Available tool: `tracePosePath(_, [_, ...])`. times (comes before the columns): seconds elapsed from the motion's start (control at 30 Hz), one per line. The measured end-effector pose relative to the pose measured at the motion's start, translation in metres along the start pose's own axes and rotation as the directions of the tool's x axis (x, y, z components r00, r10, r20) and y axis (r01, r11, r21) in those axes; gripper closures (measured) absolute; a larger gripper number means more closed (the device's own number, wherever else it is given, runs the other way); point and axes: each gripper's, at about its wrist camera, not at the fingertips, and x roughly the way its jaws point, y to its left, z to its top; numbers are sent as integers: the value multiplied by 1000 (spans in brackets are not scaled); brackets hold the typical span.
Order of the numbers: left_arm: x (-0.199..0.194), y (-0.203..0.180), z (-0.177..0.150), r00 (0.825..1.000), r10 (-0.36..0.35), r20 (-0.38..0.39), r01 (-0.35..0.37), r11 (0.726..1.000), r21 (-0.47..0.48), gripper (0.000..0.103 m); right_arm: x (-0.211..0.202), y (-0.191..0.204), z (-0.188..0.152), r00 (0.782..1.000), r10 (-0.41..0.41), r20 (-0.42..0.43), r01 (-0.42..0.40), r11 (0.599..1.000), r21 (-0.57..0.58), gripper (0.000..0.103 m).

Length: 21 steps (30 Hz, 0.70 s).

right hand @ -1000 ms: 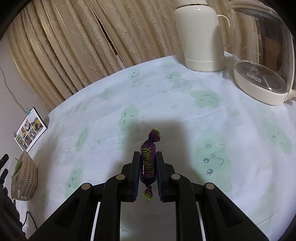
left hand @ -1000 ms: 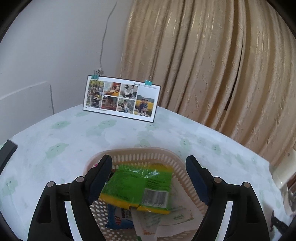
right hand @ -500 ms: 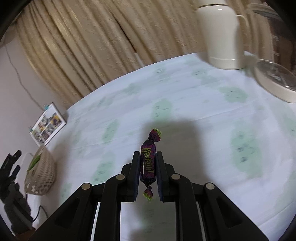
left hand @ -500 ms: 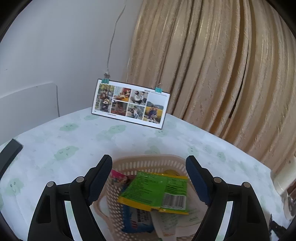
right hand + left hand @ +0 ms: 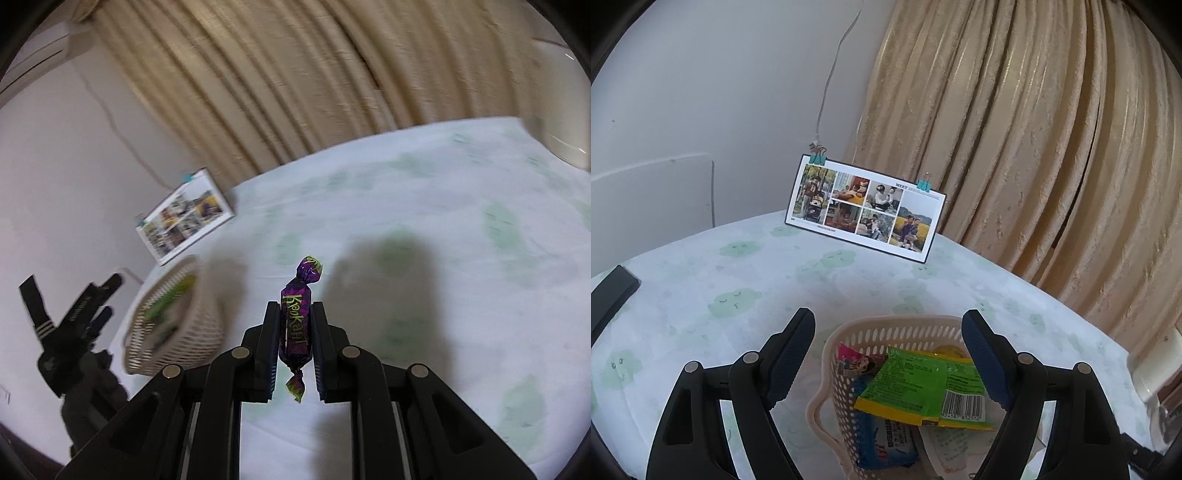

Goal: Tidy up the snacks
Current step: 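Carry the purple candy into the basket and open the right gripper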

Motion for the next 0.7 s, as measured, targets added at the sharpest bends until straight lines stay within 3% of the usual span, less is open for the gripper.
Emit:
tracePosePath(0.27, [0,8,2,1000,-19,-6,19,999,-45,21,21,73,7,994,108,-19,-109,989,-103,87])
tracePosePath(0.53, [-1,10,2,999,-41,-11,40,998,-55,21,46,106,12,989,136,-50,-142,981,-133,86])
tracePosePath(0.7, [-1,24,6,999,-35,-4,34,993,-112,21,51,123,6,981,179,-71,-188,970,-155,86])
